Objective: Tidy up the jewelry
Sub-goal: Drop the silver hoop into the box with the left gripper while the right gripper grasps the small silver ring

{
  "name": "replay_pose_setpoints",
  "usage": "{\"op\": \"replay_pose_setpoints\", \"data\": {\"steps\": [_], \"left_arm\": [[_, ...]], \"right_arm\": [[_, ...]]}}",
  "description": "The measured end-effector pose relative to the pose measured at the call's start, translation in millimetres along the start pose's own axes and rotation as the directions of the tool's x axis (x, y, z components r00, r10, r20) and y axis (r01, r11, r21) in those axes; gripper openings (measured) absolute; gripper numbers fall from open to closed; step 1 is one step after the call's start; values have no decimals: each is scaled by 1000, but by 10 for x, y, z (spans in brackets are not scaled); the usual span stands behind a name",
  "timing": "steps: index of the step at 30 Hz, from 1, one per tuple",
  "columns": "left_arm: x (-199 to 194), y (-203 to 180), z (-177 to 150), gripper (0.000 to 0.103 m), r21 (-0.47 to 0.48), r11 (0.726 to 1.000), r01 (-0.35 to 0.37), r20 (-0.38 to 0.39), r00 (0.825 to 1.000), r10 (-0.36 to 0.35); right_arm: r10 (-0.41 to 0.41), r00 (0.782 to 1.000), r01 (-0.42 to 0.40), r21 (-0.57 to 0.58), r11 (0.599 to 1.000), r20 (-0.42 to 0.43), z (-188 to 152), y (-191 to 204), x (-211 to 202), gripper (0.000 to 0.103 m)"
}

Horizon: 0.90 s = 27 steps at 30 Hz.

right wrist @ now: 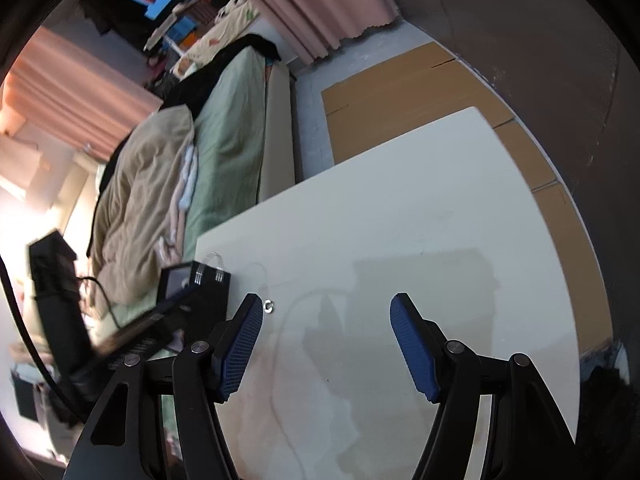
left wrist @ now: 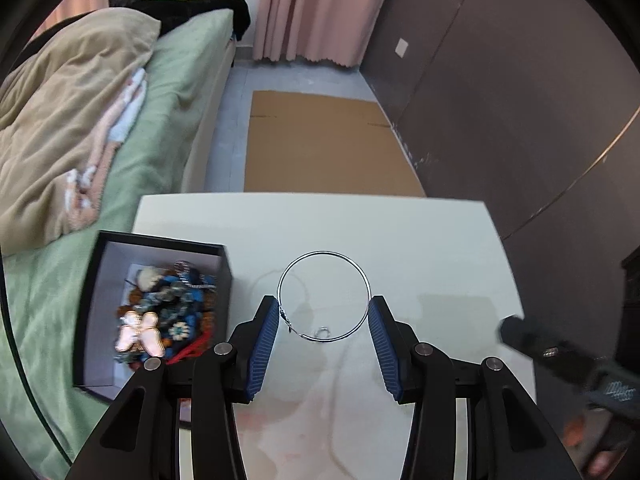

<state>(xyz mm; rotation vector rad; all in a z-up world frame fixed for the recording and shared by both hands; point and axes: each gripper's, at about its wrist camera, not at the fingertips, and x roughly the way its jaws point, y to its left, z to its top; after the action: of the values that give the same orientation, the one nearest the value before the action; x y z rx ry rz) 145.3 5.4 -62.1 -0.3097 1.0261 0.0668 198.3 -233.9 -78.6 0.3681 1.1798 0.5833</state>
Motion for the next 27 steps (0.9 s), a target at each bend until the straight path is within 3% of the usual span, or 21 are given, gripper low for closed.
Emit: {"op": "replay_pose_setpoints", "data": {"steps": [5,11,22,27], "left_arm": [[-277,168,27,48,-37,999,37,51,998,-36],[-549,391,30,48,-73,996,57,105,993,-49],[-663,811,-20,48,-139,989,58,114,993,-42],[-673,963,-36,48,-165,985,54,113,993,-35]], "right_arm": [[-31,999,29,-68,997,-28,-67,163,168,65],[-66,996,57,-134,989,-64,-124,398,449,51],[-95,992,73,-232,970,-87,-204,798,765,41],[-147,984,116,-275,955,-96,-225,914,954,36]]}}
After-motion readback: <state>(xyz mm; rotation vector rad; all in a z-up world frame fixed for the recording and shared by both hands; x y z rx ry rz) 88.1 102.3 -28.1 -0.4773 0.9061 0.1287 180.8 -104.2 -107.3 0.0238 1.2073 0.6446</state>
